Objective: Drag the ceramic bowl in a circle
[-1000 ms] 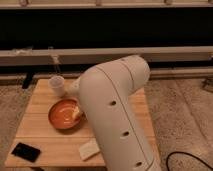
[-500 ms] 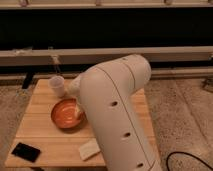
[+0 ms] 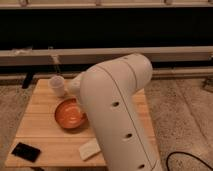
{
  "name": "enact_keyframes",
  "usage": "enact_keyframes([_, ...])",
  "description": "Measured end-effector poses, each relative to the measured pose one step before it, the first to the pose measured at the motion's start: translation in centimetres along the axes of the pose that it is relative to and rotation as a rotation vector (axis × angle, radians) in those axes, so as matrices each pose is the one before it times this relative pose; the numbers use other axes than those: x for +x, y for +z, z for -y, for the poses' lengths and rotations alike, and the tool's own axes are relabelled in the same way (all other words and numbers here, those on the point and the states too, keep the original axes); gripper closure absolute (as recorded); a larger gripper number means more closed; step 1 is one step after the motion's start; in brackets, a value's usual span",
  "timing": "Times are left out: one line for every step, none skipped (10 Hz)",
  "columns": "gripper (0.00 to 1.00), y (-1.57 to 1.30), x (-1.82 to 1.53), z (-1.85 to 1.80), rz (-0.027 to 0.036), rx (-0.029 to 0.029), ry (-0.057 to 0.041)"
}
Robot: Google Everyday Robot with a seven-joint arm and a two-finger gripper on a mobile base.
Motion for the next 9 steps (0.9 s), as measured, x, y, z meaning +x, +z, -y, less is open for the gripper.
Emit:
enact_keyframes([1.0, -0.035, -0.02, 0.003, 0.00034, -0.00008, 0.00023])
enact_keyframes([1.0, -0.059, -0.013, 0.028, 0.00125, -0.00254, 0.00005])
enact_keyframes([1.0, -0.08, -0.036, 0.013, 0.00163, -0.00082, 0.00042])
enact_keyframes([1.0, -0.033, -0.036, 0.021, 0.0008, -0.00052, -0.00004])
enact_keyframes([1.0, -0.028, -0.023, 0.025, 0.00103, -0.00124, 0.00013])
enact_keyframes([1.0, -0.028, -0.034, 0.022, 0.00067, -0.00086, -0.0002])
enact_keyframes([1.0, -0.271, -0.263, 0.251, 0.00549, -0.00732, -0.00308])
enact_keyframes([1.0, -0.501, -0.411, 0.349, 0.0066, -0.00655, -0.00199])
enact_keyframes([1.0, -0.637, -0.553, 0.346, 0.00882, -0.00956, -0.00242])
